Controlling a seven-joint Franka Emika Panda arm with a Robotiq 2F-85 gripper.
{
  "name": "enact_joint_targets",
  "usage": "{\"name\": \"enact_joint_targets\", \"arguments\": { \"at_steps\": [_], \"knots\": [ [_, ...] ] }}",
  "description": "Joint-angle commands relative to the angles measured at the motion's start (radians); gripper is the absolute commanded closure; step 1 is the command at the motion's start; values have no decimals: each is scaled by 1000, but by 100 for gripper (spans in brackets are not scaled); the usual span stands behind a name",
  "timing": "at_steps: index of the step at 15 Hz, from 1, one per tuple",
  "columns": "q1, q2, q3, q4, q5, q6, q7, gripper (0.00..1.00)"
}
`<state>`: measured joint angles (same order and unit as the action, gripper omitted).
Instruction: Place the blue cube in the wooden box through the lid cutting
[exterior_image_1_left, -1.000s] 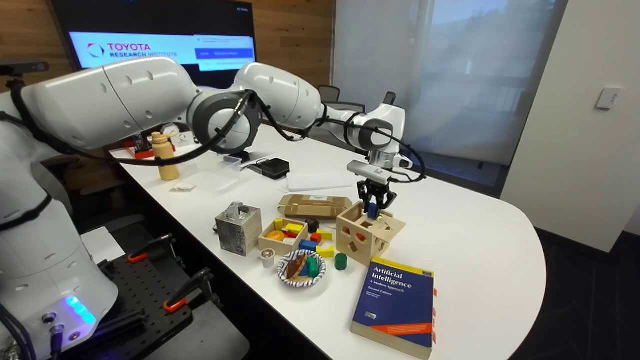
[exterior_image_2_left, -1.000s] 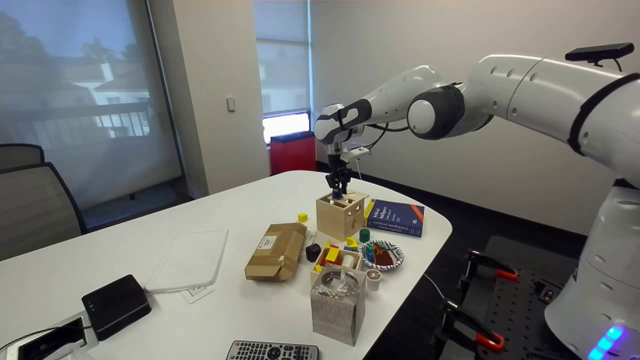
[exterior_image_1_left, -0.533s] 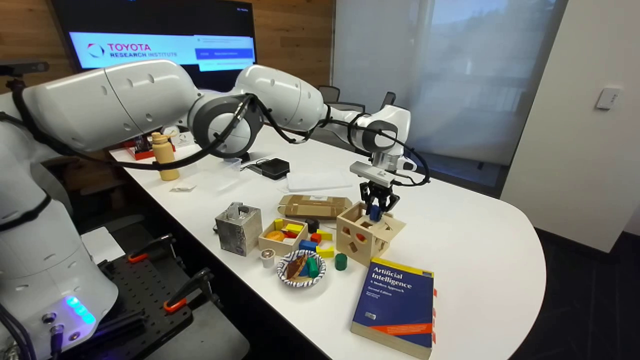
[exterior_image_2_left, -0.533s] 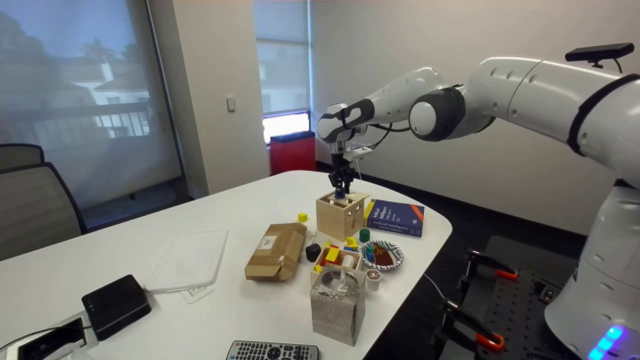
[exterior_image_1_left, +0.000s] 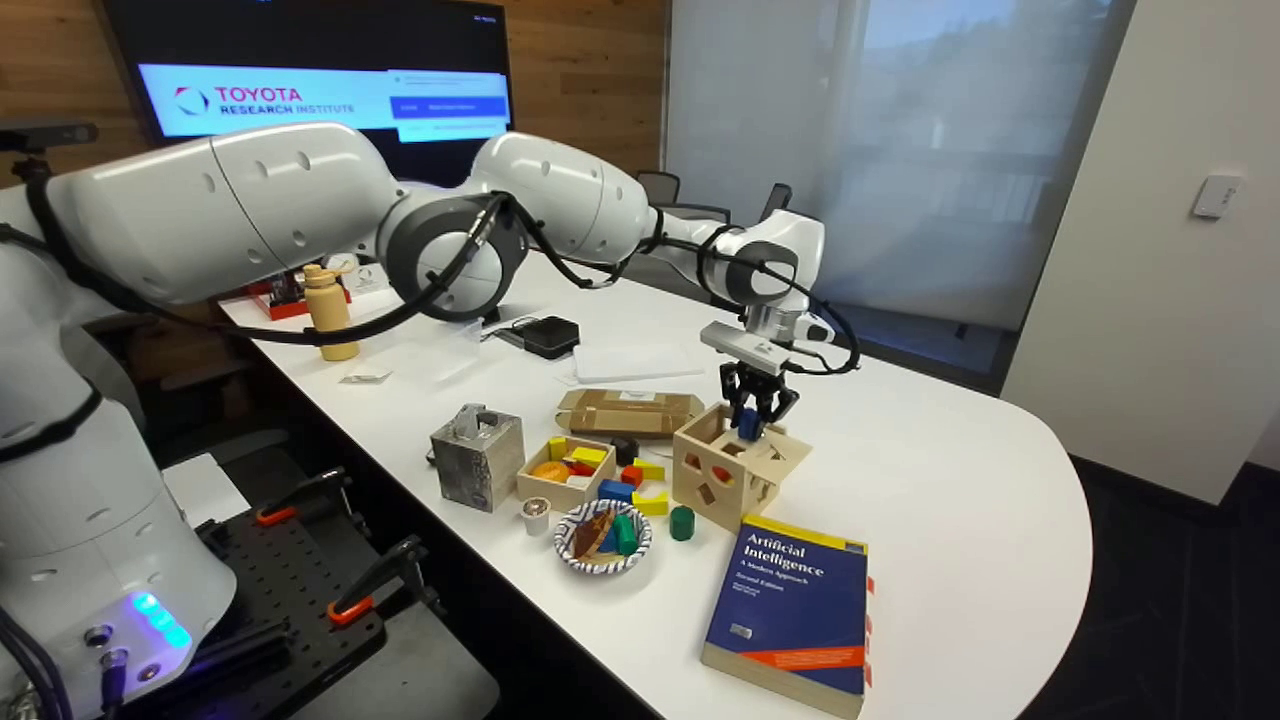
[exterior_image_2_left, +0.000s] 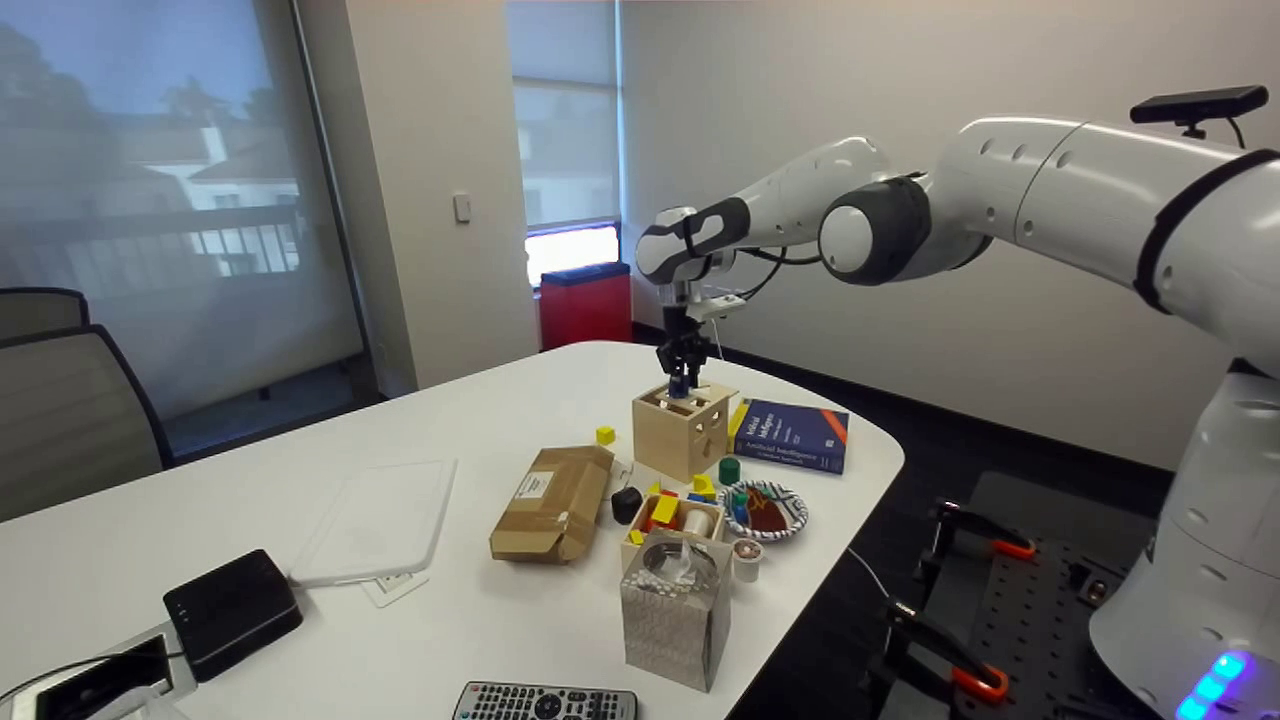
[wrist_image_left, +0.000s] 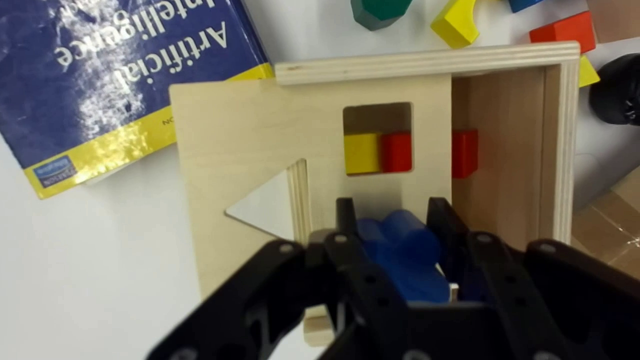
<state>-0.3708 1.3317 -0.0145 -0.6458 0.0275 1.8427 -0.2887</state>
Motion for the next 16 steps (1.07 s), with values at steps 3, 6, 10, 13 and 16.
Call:
{"name": "enact_joint_targets", "arguments": {
  "at_steps": [3,6,10,13,16],
  "knots": [
    [-9,32,20,65,27,-50,12,85],
    [-10,34,16,68,33,-60,15,85],
    [-13,39,15,73,38,-57,29,85],
    [-16,43,16,80,44,-52,45,85],
    [-19,50,14,93,51,-52,48,85]
  ]
}}
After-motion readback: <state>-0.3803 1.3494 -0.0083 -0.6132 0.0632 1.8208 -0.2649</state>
